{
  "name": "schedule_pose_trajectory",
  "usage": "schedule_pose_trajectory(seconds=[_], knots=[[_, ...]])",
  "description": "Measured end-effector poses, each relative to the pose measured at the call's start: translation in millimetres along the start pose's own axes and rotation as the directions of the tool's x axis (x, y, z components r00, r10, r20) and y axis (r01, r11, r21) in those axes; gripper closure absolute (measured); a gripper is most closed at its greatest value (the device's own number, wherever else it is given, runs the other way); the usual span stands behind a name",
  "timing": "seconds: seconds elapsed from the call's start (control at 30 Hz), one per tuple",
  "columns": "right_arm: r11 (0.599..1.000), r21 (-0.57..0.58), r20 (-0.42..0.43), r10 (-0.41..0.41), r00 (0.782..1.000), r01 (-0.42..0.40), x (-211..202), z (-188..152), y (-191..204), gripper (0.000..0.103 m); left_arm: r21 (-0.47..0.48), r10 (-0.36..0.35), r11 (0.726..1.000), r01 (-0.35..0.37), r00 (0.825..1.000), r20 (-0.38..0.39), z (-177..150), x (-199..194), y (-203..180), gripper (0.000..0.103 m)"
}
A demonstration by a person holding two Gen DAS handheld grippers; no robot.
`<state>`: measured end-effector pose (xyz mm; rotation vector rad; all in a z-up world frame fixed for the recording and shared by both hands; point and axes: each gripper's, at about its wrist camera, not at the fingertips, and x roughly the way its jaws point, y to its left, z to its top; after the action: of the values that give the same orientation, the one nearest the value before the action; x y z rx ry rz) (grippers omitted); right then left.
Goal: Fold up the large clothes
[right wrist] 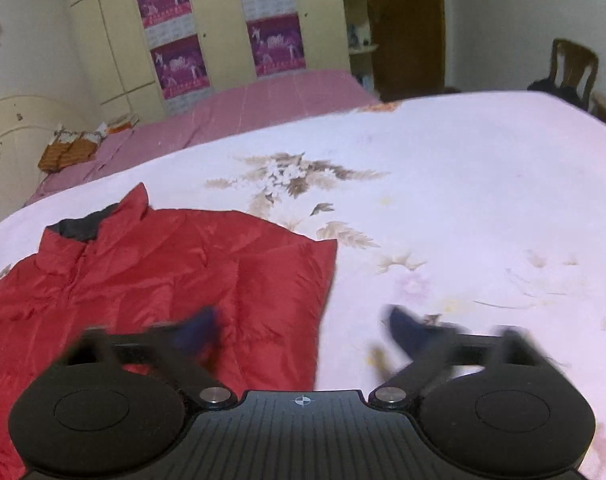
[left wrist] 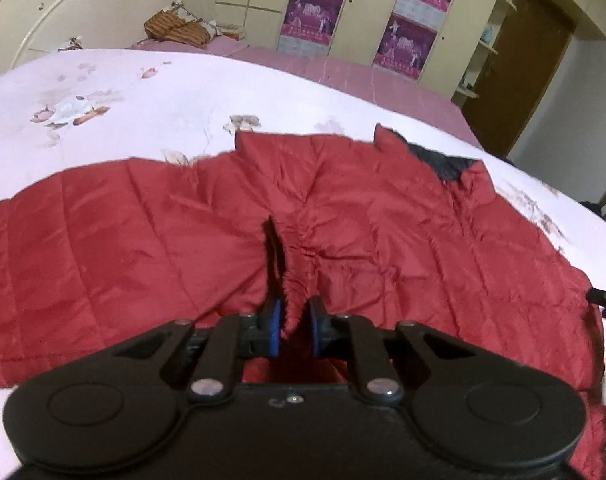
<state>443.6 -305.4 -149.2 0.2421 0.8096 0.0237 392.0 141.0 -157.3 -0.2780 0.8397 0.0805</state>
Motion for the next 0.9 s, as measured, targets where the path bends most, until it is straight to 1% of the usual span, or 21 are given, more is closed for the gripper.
schedule_pose_trajectory(seconds=[0.1,0.17,0.2,0.23,0.27,0.3,0.37,0.47,0.5,0.53,0.6,0.67,0.7,0.73,0.77,0.8,0.9], knots=[[1.000,0.006,-0.031,0.009,0.999,-0.009,16,3,-3,0.047,0.009,0.014,1.000,-0.014,1.000,-0.003,-4,4,-1,0.089],[1.000,-0.010,-0.052,0.028,0.998,-0.028,22,2,-2,0.086,0.026,0.024,0.999,-0.024,1.000,-0.006,-7,6,-2,0.089],[1.000,-0.021,-0.054,0.019,0.998,-0.020,24,1,0,0.086,0.036,0.031,0.999,-0.030,0.999,-0.008,-8,7,-3,0.088],[0.998,-0.055,-0.044,-0.001,0.999,-0.002,24,0,3,0.087,0.043,0.036,0.998,-0.036,0.999,-0.008,-9,9,-4,0.088],[0.995,-0.092,-0.031,-0.041,0.999,0.037,27,-3,4,0.086,0.051,0.037,0.998,-0.037,0.999,-0.005,-10,10,-5,0.085],[0.993,-0.099,-0.023,-0.074,0.997,0.071,31,-7,0,0.086,0.058,0.038,0.998,-0.037,0.999,-0.003,-10,12,-6,0.085],[0.993,-0.083,-0.008,-0.089,0.996,0.088,30,-9,0,0.080,0.075,0.051,0.996,-0.050,0.999,-0.002,-10,13,-9,0.084],[0.982,-0.142,0.018,-0.125,0.992,0.126,21,-9,10,0.079,0.092,0.062,0.994,-0.062,0.998,-0.004,-7,9,-11,0.082],[0.981,-0.142,0.040,-0.129,0.991,0.133,13,-8,11,0.079,0.091,0.069,0.993,-0.069,0.998,0.001,-6,6,-11,0.074],[0.981,-0.138,0.062,-0.127,0.990,0.135,7,-6,12,0.079,0.091,0.077,0.993,-0.078,0.997,0.012,-5,2,-12,0.071],[0.984,-0.135,0.105,-0.106,0.989,0.120,-10,-4,16,0.078,0.092,0.077,0.993,-0.080,0.997,0.029,-3,-5,-12,0.057],[0.983,-0.162,0.117,-0.068,0.991,0.087,-21,-5,23,0.073,0.098,0.083,0.991,-0.087,0.996,0.045,-2,-12,-14,0.050],[0.981,-0.179,0.120,-0.056,0.991,0.077,-25,-7,28,0.070,0.100,0.081,0.991,-0.087,0.995,0.058,-2,-16,-15,0.049],[0.979,-0.193,0.121,-0.045,0.992,0.068,-27,-9,32,0.061,0.101,0.078,0.991,-0.084,0.995,0.069,-1,-20,-17,0.048],[0.977,-0.204,0.121,-0.035,0.992,0.060,-29,-11,37,0.049,0.101,0.076,0.991,-0.085,0.994,0.084,0,-26,-19,0.047],[0.975,-0.214,0.120,-0.027,0.992,0.053,-31,-14,41,0.045,0.101,0.072,0.991,-0.082,0.992,0.100,1,-31,-21,0.045],[0.975,-0.222,0.116,0.004,0.993,0.022,-37,-21,50,0.045,0.100,0.040,0.994,-0.052,0.992,0.121,4,-41,-29,0.045]])
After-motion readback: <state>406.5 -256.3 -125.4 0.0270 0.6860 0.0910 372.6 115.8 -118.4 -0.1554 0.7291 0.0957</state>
